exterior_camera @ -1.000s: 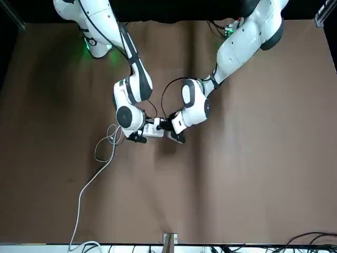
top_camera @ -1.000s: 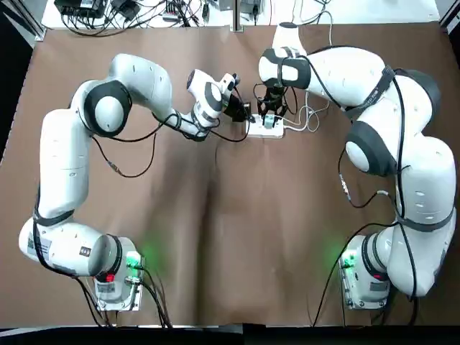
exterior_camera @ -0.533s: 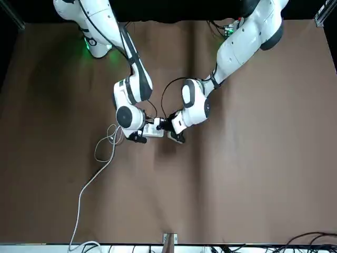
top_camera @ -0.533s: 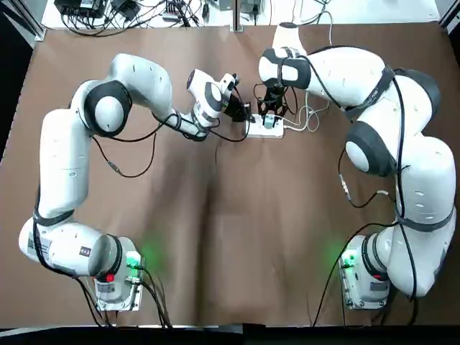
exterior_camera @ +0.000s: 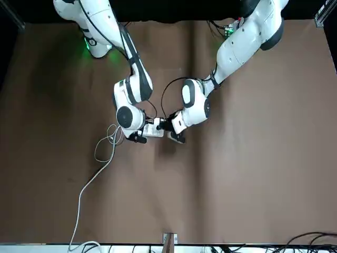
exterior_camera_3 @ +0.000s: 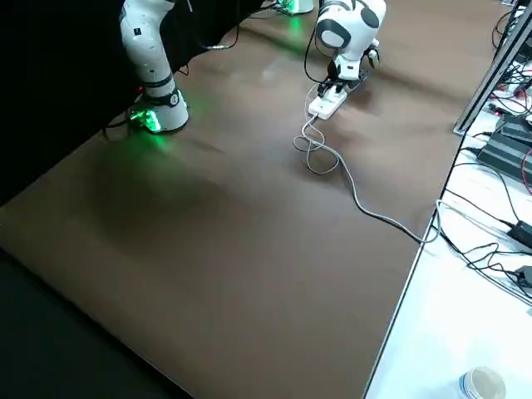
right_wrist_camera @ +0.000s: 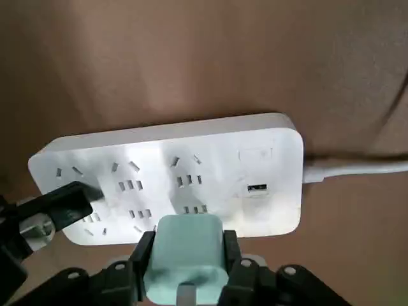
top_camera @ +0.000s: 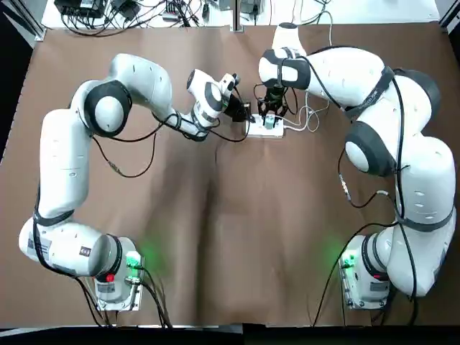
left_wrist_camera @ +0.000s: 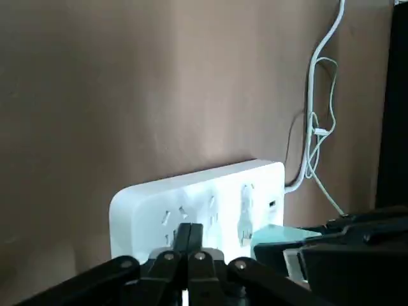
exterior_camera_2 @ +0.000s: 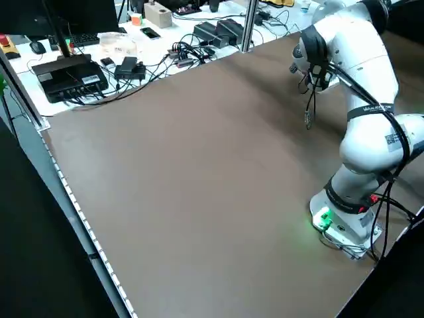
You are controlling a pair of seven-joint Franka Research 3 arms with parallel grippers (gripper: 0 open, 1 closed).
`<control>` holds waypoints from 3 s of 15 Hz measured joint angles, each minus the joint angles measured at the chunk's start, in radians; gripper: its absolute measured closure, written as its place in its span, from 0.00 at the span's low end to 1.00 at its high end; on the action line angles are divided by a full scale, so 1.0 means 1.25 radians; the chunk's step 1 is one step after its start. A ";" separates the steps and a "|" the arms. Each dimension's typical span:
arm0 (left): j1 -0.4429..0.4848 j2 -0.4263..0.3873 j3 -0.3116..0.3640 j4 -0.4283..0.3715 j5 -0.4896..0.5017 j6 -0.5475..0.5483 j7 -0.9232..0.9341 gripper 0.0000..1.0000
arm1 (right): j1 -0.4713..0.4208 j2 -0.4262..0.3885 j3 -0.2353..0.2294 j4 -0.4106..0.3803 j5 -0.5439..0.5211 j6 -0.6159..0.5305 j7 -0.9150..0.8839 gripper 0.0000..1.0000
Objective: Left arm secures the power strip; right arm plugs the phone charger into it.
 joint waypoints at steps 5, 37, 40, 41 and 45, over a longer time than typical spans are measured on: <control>0.000 0.000 0.000 0.000 0.000 0.000 0.000 0.99 | 0.000 0.000 0.000 0.001 -0.011 0.000 0.000 0.52; 0.000 0.000 0.000 0.000 0.000 0.000 0.000 0.99 | 0.035 -0.004 -0.009 -0.037 -0.041 0.075 0.003 0.52; 0.000 0.000 0.000 0.000 0.000 0.000 0.000 0.99 | 0.042 -0.006 -0.011 -0.049 -0.042 0.095 0.004 0.52; 0.000 0.000 0.000 0.000 0.000 0.000 0.000 0.99 | 0.043 -0.006 -0.011 -0.049 -0.043 0.096 0.005 0.52; 0.000 0.000 0.000 0.000 0.000 0.000 0.000 0.99 | 0.043 -0.005 -0.012 -0.049 -0.043 0.096 0.005 0.52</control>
